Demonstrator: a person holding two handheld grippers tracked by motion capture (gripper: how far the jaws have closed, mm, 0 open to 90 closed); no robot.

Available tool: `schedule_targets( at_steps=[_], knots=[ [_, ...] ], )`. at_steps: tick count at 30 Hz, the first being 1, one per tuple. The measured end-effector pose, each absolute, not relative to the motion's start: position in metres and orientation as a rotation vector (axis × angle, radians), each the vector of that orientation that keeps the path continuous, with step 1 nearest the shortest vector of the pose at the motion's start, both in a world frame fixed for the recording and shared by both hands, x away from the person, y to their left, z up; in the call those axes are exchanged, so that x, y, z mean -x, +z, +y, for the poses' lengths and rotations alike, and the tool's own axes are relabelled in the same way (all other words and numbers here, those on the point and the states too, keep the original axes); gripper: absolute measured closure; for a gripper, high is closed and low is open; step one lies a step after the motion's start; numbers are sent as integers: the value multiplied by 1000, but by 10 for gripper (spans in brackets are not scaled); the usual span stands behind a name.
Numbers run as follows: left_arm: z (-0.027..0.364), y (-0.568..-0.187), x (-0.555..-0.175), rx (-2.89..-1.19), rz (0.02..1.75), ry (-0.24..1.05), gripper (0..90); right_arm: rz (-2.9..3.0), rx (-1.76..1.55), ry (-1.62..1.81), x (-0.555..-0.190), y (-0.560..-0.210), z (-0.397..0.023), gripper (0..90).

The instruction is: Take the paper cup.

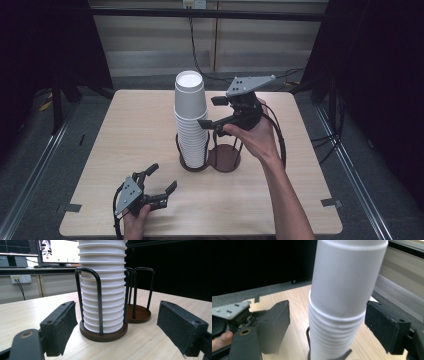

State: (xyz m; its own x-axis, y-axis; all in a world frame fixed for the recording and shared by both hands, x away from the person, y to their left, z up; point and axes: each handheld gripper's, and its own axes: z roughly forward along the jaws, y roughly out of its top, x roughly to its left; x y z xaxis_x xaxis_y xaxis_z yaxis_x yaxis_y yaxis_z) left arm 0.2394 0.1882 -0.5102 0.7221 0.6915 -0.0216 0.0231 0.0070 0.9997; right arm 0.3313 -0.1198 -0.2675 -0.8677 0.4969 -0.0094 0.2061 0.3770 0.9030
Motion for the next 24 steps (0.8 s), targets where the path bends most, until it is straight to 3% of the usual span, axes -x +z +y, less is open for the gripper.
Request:
schedule_targets(
  at_steps=[24],
  knots=[
    [188, -510, -239, -1490, 613, 571, 158, 2390, -652, 1425, -372, -235, -89, 170]
  ],
)
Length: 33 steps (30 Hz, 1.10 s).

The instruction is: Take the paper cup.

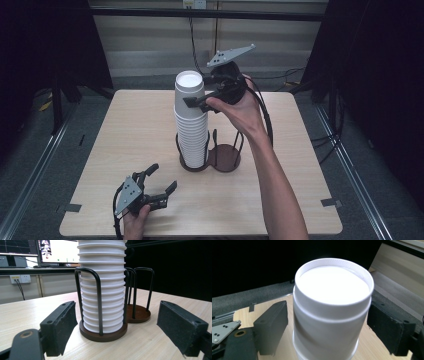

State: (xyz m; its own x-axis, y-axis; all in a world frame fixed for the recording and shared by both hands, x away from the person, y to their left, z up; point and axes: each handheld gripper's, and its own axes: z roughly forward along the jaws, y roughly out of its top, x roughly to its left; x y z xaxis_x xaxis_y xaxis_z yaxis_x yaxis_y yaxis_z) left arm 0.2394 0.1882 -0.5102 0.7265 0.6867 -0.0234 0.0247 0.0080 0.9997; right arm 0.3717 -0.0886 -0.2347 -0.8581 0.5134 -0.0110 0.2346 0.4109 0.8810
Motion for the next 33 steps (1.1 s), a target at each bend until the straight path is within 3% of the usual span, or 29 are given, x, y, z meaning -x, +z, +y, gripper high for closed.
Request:
schedule_targets(
  at_steps=[33],
  knots=[
    [189, -510, -239, -1499, 606, 572, 158, 2380, -631, 1407, -379, -232, -75, 208]
  ],
)
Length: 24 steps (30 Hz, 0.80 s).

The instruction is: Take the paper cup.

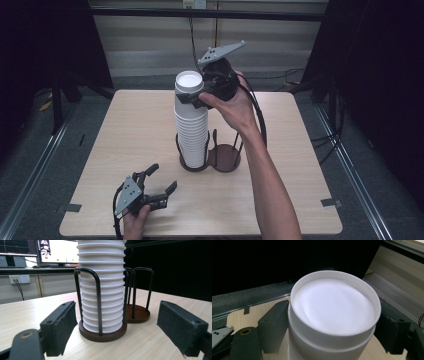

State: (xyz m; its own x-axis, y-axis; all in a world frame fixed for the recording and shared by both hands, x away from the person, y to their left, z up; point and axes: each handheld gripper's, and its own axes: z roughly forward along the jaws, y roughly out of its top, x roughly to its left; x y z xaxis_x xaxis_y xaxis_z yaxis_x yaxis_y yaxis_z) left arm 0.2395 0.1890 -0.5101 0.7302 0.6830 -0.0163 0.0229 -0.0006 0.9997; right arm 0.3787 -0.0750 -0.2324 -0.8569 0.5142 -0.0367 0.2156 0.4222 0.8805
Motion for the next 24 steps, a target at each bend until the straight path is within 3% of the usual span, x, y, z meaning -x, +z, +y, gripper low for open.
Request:
schedule_targets(
  at_steps=[24],
  knots=[
    [189, -510, -239, -1494, 608, 569, 158, 2319, -627, 1476, -376, -226, -79, 218]
  ],
)
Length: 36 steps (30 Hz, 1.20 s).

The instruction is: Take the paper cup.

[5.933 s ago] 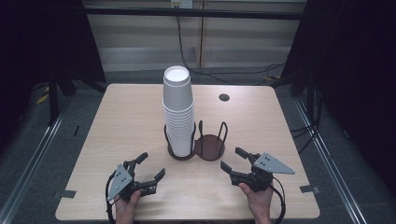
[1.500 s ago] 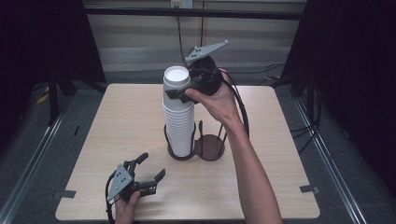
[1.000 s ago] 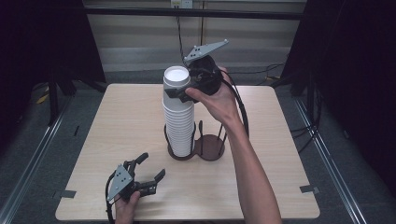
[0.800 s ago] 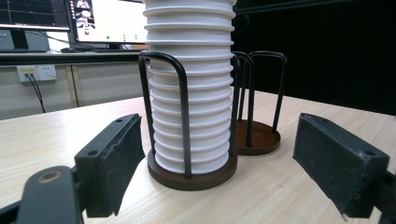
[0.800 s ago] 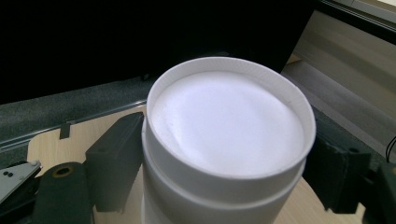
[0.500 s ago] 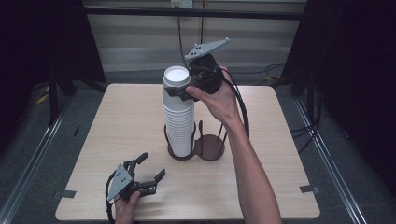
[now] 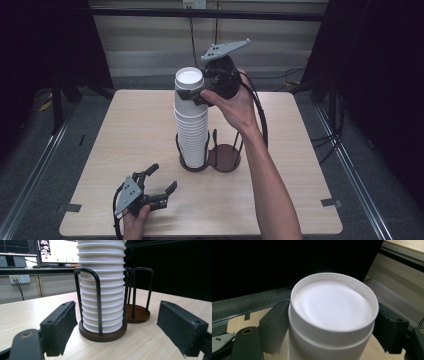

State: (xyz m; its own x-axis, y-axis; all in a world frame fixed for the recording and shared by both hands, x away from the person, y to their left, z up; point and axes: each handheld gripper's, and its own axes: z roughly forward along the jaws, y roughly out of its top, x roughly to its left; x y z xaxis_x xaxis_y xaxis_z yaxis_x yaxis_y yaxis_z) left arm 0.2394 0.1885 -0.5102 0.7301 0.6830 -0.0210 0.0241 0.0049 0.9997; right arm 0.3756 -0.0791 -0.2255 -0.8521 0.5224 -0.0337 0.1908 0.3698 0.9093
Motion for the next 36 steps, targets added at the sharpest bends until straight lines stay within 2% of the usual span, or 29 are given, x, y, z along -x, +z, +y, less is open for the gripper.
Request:
schedule_targets(
  at_steps=[36],
  knots=[
    [188, -510, -239, -1493, 609, 570, 159, 2092, -614, 1742, -361, -206, -102, 228]
  ],
)
